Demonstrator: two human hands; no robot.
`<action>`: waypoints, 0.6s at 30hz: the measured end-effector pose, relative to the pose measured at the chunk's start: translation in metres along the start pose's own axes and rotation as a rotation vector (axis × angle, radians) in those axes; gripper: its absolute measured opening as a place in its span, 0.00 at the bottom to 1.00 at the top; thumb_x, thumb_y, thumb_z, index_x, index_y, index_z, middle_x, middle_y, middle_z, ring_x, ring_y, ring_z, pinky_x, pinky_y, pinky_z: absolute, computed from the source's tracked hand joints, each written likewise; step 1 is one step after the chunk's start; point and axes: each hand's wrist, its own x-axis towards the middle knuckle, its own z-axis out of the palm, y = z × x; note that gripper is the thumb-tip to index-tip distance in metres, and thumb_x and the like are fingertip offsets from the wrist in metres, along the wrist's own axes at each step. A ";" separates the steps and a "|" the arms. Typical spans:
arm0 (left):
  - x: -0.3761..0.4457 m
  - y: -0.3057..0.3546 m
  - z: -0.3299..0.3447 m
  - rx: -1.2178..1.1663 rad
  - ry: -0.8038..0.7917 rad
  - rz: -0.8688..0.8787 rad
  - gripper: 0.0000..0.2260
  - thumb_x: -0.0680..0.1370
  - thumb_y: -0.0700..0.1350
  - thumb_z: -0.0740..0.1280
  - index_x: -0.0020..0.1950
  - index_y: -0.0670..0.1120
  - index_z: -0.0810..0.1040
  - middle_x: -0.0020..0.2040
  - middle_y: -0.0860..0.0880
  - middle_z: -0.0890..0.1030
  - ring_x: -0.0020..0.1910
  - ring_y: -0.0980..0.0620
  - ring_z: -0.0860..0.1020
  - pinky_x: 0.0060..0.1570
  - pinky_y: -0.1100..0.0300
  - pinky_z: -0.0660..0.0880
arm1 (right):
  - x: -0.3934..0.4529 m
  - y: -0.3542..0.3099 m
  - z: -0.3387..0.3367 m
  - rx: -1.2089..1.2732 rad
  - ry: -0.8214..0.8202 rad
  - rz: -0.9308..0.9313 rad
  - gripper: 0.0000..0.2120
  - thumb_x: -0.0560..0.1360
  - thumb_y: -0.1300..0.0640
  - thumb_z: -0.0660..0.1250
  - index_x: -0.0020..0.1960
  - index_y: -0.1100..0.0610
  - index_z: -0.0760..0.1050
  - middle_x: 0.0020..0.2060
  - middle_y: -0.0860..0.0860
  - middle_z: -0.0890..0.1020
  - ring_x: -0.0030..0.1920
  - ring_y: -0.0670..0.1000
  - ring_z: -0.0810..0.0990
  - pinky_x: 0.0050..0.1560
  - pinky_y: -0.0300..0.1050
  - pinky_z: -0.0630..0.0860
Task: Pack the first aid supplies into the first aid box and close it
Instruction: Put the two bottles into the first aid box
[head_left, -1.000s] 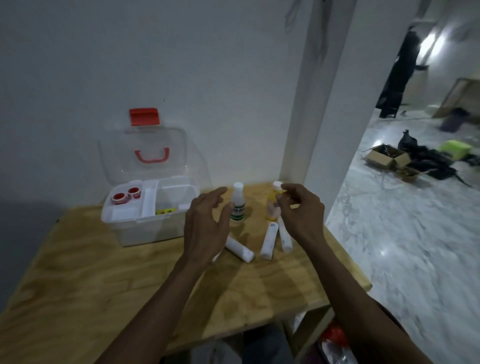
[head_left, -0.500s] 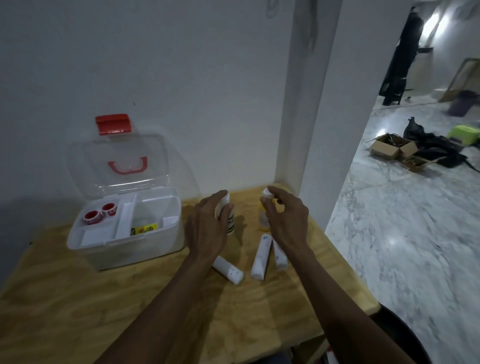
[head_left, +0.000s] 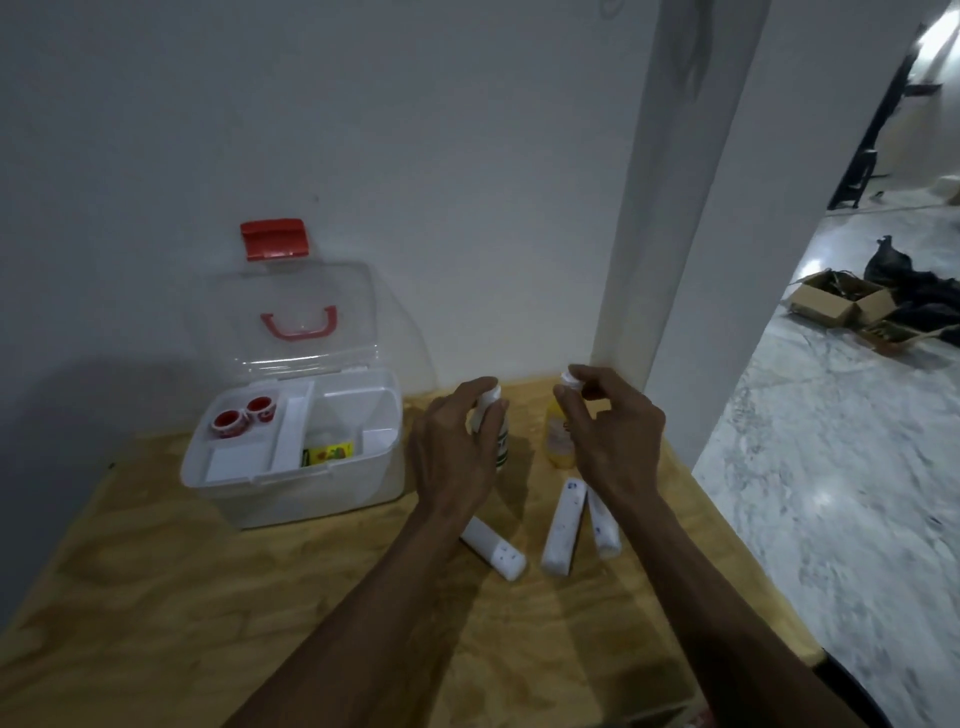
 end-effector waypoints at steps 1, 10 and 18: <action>0.003 0.006 -0.006 -0.025 0.015 0.007 0.10 0.77 0.48 0.70 0.57 0.50 0.82 0.52 0.51 0.85 0.50 0.51 0.82 0.48 0.50 0.79 | 0.003 -0.008 0.000 0.011 0.010 -0.016 0.09 0.73 0.53 0.73 0.53 0.53 0.83 0.43 0.47 0.84 0.44 0.46 0.82 0.46 0.48 0.79; 0.053 0.027 -0.109 -0.185 0.177 -0.001 0.08 0.74 0.43 0.74 0.52 0.48 0.84 0.41 0.60 0.81 0.41 0.64 0.81 0.36 0.71 0.77 | 0.020 -0.103 0.026 0.196 -0.015 -0.151 0.08 0.74 0.54 0.73 0.52 0.54 0.83 0.39 0.46 0.83 0.43 0.40 0.81 0.38 0.29 0.74; 0.102 -0.025 -0.167 -0.064 0.167 -0.085 0.10 0.72 0.46 0.75 0.52 0.48 0.84 0.39 0.58 0.81 0.38 0.73 0.78 0.40 0.73 0.77 | 0.002 -0.146 0.091 0.245 -0.106 -0.170 0.08 0.73 0.56 0.73 0.52 0.54 0.83 0.40 0.45 0.83 0.44 0.40 0.81 0.38 0.27 0.73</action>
